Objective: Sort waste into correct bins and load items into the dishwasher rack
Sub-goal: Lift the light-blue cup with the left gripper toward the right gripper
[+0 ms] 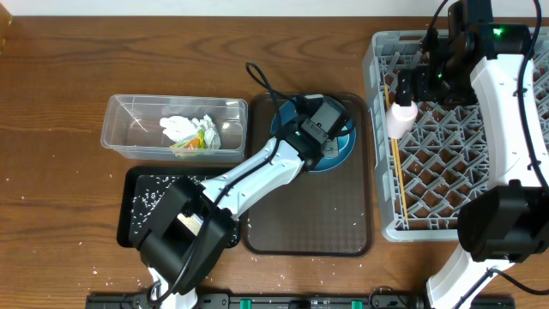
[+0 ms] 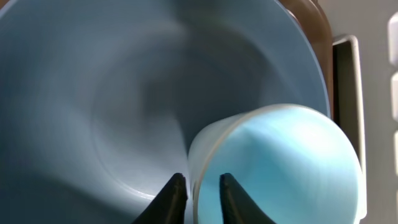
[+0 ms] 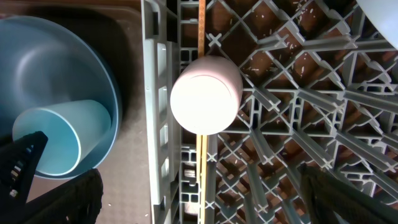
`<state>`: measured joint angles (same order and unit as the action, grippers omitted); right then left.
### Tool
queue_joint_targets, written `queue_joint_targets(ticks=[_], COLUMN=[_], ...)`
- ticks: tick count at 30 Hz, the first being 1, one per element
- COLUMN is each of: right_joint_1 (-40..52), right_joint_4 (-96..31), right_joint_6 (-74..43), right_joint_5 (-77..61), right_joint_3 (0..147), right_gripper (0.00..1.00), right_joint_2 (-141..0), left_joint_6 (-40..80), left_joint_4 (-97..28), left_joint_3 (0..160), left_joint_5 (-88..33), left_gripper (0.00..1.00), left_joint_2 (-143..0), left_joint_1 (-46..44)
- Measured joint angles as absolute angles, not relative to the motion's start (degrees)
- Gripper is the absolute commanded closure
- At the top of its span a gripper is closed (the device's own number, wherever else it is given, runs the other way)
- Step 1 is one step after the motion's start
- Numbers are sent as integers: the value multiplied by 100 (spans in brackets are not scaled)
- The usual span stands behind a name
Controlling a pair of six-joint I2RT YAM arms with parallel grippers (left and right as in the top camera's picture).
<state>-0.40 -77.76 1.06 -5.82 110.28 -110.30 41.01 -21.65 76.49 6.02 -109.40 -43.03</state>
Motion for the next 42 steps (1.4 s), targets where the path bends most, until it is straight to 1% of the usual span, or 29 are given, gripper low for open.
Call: queue_joint_targets(ticks=[1, 4, 6, 12, 15, 17, 20, 22, 27, 31, 36, 42], right_joint_1=[-40, -40, -40, -40, -40, -40, -40, -40, -40, -40, -40, -30], right_joint_4=[-7776, -7776, -7776, -7776, -7776, -7778, -7778, -7776, -7778, -7778, -7662, -7900], right_joint_6=[106, 106, 106, 106, 106, 106, 106, 106, 106, 106, 78, -287], right_joint_5=[-582, -582, -582, -582, -582, -582, -582, -582, -582, -582, -615, -1057], right_joint_3=[11028, 11028, 11028, 11028, 11028, 11028, 11028, 11028, 11028, 11028, 11028, 11028], right_gripper=[1, 1, 1, 1, 1, 1, 1, 1, 1, 1, 1, 1], right_joint_2=[-11030, -11030, -11030, -11030, -11030, -11028, -11028, -11030, -11030, -11028, -11028, -11030], left_joint_6=[4099, 4073, 4077, 4049, 4012, 3955, 3881, 3870, 3857, 3850, 3701, 3590], left_joint_4=[-2167, -2167, -2163, -2134, -2137, -2152, -2220, -2292, -2318, -2373, -2375, -2375], left_joint_3=[7649, 7649, 7649, 7649, 7649, 7649, 7649, 7649, 7653, 7653, 7653, 7653], left_joint_5=[602, 609, 620, 617, 563, 311, -392, -1098, -3334, -5026, -6364, -6958], left_gripper=[85, 86, 94, 94, 93, 94, 94, 94, 94, 94, 94, 94], left_joint_2=[-10940, -10940, -10940, -10888, -10685, -10416, -9839, -9470, -9002, -9045, -9054, -9054], left_joint_1=[-4294, -4278, -4274, -4209, -4047, -3859, -3406, -2987, -1728, -1035, -716, -722])
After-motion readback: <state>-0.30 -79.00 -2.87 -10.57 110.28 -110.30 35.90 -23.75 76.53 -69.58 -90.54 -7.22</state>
